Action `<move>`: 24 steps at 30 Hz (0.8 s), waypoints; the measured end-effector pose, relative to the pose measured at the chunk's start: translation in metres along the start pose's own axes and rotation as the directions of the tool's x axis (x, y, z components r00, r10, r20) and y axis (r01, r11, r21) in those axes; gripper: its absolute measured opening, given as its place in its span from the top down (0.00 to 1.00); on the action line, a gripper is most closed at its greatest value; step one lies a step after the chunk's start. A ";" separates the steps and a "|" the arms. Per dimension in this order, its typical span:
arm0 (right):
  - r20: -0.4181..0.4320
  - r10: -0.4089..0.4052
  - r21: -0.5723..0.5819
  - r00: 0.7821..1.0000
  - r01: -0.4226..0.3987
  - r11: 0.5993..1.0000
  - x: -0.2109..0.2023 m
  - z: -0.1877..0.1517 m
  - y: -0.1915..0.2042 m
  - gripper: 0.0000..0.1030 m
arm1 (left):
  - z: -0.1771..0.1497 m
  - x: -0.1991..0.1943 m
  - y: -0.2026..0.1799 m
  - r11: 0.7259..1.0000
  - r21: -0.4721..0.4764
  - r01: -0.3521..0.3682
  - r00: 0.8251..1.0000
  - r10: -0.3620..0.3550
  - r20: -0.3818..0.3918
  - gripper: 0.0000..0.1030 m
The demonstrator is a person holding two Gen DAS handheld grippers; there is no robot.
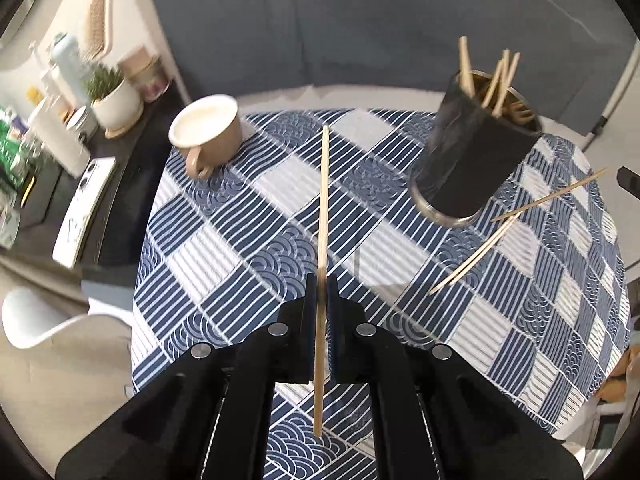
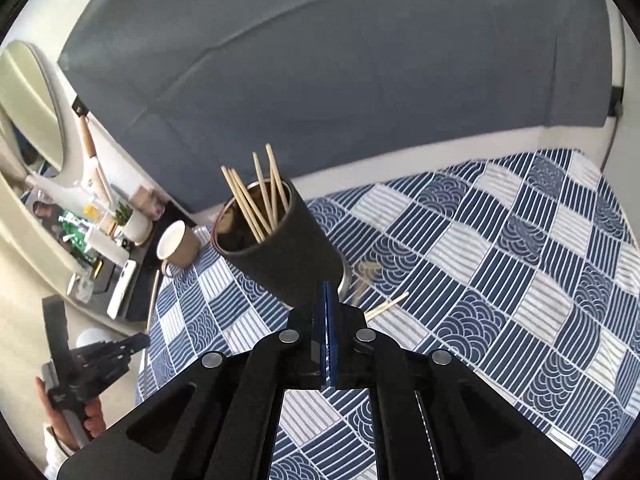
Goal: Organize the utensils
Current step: 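Close the left tool on a skewer and lift it upright while the right tool grasps another, then lower the right tool to a loose skewer and close on it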
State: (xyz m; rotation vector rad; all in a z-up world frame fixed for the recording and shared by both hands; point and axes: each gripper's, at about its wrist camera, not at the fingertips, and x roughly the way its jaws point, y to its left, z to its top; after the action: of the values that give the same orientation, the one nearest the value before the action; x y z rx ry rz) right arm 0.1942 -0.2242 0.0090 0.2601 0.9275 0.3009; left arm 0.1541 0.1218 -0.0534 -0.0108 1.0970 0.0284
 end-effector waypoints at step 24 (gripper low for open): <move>-0.254 -0.184 -0.401 0.950 0.069 0.913 0.110 -0.033 -0.036 0.63 | 0.002 0.002 -0.002 0.984 -0.041 0.171 0.985 -0.170 0.017 0.95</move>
State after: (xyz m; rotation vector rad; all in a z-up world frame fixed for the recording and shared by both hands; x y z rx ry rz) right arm 0.2341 -0.2151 -0.1042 -0.2179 1.1427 0.4007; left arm 0.1571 0.1198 -0.0537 -0.1424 1.0785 -0.1020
